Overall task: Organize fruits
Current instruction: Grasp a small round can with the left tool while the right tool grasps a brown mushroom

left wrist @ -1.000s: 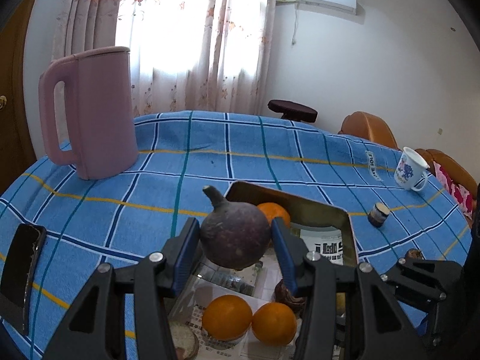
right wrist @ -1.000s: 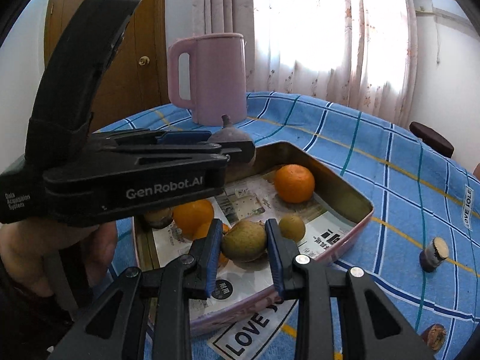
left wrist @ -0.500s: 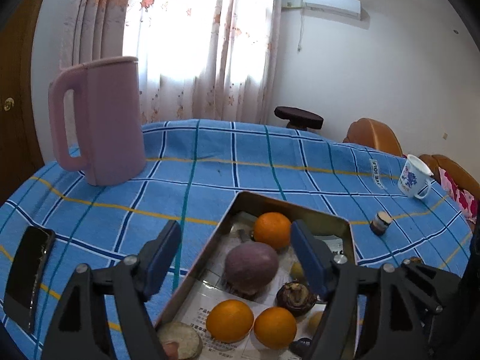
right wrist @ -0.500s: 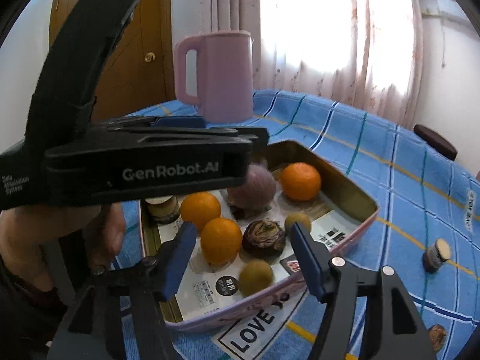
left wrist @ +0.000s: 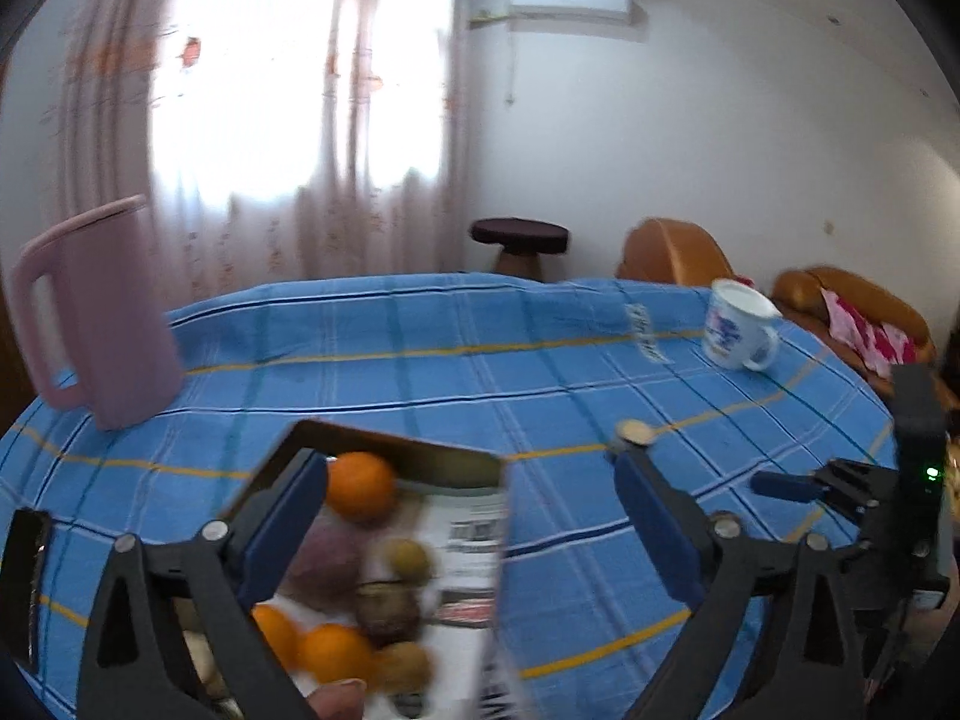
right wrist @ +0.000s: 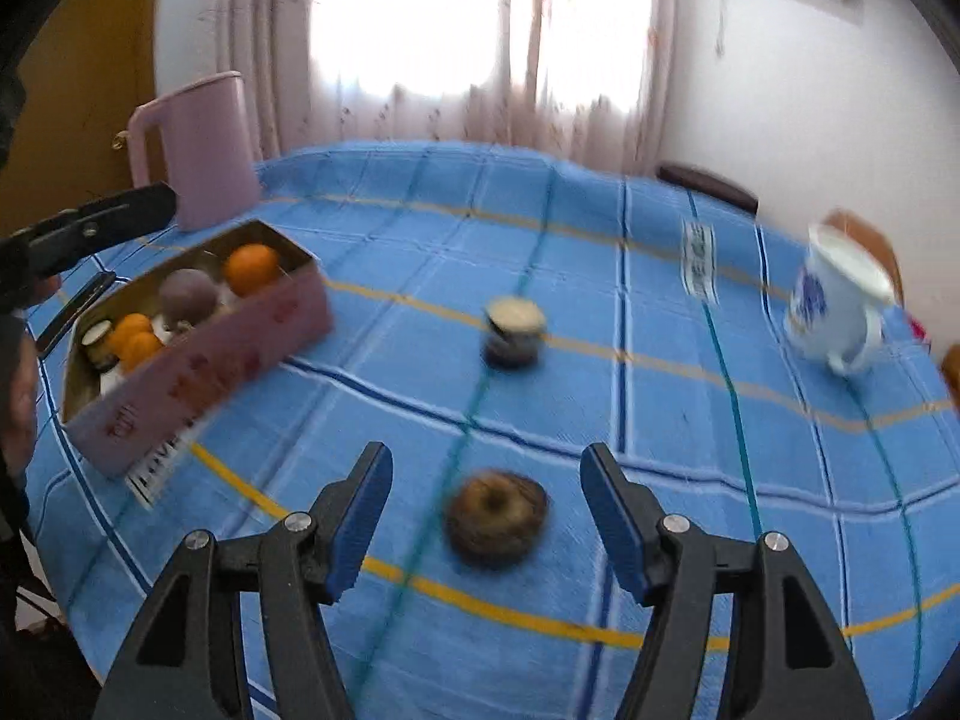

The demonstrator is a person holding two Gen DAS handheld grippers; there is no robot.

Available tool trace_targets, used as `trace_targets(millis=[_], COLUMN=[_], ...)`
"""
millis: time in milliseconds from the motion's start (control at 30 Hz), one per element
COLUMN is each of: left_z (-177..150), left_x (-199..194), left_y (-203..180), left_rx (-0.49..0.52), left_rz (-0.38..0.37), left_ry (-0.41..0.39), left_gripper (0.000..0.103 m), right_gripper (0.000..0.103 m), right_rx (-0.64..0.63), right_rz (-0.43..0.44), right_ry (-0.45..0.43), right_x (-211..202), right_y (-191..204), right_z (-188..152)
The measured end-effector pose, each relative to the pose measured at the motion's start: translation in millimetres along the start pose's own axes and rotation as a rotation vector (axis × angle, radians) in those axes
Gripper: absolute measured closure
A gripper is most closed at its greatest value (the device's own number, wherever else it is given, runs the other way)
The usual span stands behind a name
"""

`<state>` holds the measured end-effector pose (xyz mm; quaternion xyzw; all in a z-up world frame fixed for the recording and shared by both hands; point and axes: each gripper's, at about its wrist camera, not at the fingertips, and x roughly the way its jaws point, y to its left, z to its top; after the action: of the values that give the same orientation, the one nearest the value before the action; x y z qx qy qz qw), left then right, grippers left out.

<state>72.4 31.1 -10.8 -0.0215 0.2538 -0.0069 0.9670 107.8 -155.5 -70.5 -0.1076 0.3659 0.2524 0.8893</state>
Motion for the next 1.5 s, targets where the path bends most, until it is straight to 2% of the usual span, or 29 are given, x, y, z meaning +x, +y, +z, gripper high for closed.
trace_targets(millis=[67, 133, 167, 200, 233, 367, 600, 767, 833, 933, 1000, 1100, 1300, 1500], left_z=[1.9, 3.2, 3.5, 4.2, 4.4, 7.7, 6.2, 3.0, 3.0, 5.6, 6.5, 3.0, 1.5, 0.0], left_x=[7.5, 15.1, 19.1, 25.6, 28.9, 44.8, 86.0, 119.2, 129.8, 142.3, 149.9, 158.8, 154.3, 129.6], left_y=[-18.2, -31.6, -37.1, -44.2, -48.1, -63.9, -90.6, -100.7, -103.1, -106.7, -108.4, -109.7, -101.3, -102.7], left_rx=[0.033, 0.054, 0.065, 0.08, 0.087, 0.119, 0.139, 0.137, 0.132, 0.119, 0.114, 0.116, 0.079, 0.101], left_rz=[-0.016, -0.026, -0.026, -0.028, -0.031, -0.034, -0.047, -0.055, -0.071, -0.086, -0.097, -0.112, -0.129, -0.106], left_ry=[0.02, 0.037, 0.047, 0.064, 0.073, 0.103, 0.18, 0.251, 0.274, 0.295, 0.308, 0.347, 0.339, 0.252], left_gripper=[0.003, 0.003, 0.003, 0.003, 0.003, 0.003, 0.005, 0.015, 0.03, 0.034, 0.043, 0.067, 0.067, 0.067], right_gripper=[0.037, 0.038, 0.042, 0.054, 0.059, 0.059, 0.059, 0.059, 0.059, 0.059, 0.059, 0.059, 0.059, 0.059], right_rx=[0.017, 0.001, -0.011, -0.019, -0.02, -0.02, 0.129, 0.198, 0.21, 0.221, 0.23, 0.225, 0.183, 0.152], right_rz=[0.036, 0.034, 0.024, 0.024, 0.031, 0.016, -0.092, -0.116, -0.116, -0.125, -0.119, -0.114, -0.117, -0.117], right_ry=[0.025, 0.035, 0.059, 0.088, 0.097, 0.074, 0.014, -0.008, -0.006, -0.001, -0.015, -0.018, -0.054, -0.113], right_x=[4.5, 6.6, 12.6, 19.0, 23.6, 21.3, 10.4, 13.1, 18.7, 19.7, 17.9, 17.5, 12.7, 2.3], right_y=[-5.2, -3.8, -1.5, -0.5, 0.3, -7.0, -60.5, -84.4, -88.1, -88.1, -90.0, -88.6, -80.2, -73.2], right_z=[-0.8, 0.1, 1.8, 2.7, 4.4, 6.1, 13.5, 22.3, 24.8, 22.1, 21.9, 22.0, 22.9, 22.5])
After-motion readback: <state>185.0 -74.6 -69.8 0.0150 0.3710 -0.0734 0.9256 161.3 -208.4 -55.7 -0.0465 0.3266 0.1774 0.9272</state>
